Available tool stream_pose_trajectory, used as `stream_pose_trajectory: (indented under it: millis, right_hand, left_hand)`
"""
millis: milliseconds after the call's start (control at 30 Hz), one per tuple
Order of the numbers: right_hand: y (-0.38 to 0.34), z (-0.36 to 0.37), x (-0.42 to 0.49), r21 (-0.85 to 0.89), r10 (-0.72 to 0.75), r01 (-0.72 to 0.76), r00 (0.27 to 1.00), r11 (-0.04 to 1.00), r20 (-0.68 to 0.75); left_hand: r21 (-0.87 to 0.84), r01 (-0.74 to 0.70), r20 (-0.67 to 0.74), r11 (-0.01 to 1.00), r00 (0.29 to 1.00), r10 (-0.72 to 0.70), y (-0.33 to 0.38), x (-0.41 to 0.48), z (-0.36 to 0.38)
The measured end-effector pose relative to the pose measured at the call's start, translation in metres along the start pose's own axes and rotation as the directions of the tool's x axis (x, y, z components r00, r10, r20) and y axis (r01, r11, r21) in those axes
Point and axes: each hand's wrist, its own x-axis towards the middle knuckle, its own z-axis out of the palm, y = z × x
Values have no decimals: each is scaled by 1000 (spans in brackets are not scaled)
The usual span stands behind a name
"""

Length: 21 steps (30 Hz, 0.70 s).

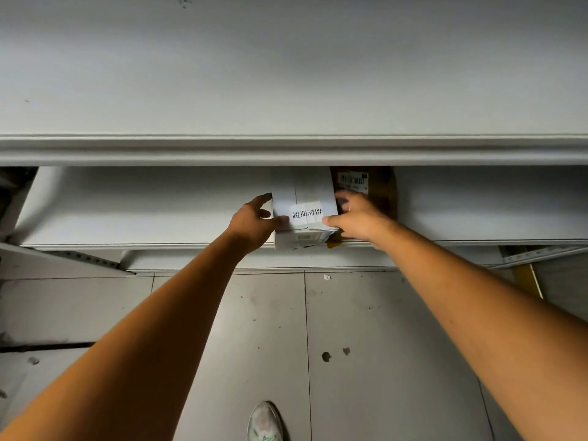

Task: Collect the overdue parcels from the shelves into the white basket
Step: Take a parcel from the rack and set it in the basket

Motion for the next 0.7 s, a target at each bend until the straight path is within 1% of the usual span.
stream_pose_trajectory:
  millis: [100,167,400,533,700]
  right_hand:
    - [5,3,-1,117,-9,9,1000,993,-3]
    - [6,6,-1,201,0,-4,1000,980,17]
    - [6,15,-16,311,10,-10,1000,950,0]
    - [5,16,-40,297,12,-23,999,955,41]
    - [-6,12,-90,265,25,-51,995,963,99]
  left_hand:
    - [-266,43,68,963,997,-26,-2,1,1]
    - [-353,49,96,934,995,-16,1,-1,1]
    - [-429,71,86,901,996,-37,-5,-14,2]
    - [-475,96,83,875,995,-64,-17,-38,5]
    - [-507,125,84,853,992,-96,-19,-93,2]
